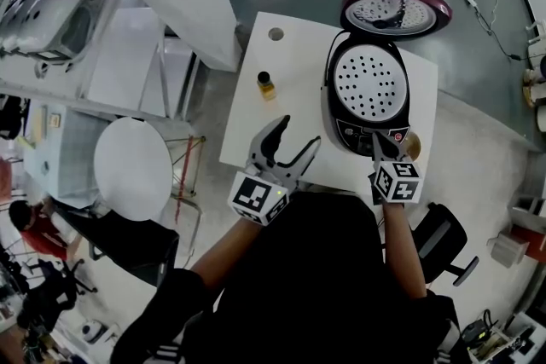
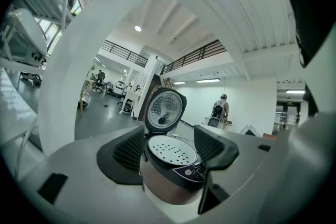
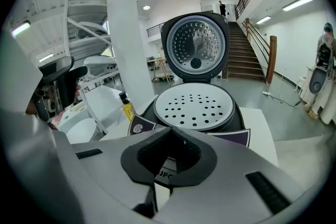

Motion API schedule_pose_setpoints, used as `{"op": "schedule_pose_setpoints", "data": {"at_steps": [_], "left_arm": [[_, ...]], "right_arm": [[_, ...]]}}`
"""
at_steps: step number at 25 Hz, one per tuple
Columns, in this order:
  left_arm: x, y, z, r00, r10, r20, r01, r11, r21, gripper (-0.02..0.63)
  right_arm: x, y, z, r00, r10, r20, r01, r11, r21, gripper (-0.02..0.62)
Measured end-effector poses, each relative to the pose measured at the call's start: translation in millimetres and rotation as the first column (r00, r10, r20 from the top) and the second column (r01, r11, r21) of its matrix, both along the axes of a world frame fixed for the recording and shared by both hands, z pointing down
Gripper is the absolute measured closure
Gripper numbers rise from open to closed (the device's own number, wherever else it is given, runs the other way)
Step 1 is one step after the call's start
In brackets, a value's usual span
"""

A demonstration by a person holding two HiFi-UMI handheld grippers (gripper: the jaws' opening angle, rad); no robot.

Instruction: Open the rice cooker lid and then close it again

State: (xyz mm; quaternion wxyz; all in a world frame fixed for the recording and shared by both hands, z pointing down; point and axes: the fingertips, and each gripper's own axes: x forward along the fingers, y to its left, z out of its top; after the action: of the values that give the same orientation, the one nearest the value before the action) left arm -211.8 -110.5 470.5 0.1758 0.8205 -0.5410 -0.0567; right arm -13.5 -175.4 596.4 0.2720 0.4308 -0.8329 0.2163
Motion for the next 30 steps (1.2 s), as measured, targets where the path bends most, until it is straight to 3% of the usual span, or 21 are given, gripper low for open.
{"op": "schedule_pose_setpoints", "data": {"at_steps": [12,30], "left_arm": [[0,-3,5,0.999,0.033,-0.004,-0.033,0.999,-0.007,0.333],[61,-27,-30,0.999,0.002,0.037,-0.003,1.000,0.014,0.333]], "right_arm": [[7,-4,-26,0.996,0.030,0.087,-0.038,0.995,0.089,0.595],[105,-10,-158,0.968,0.098,0.231,-0.156,0.955,0.251,0.595]]}}
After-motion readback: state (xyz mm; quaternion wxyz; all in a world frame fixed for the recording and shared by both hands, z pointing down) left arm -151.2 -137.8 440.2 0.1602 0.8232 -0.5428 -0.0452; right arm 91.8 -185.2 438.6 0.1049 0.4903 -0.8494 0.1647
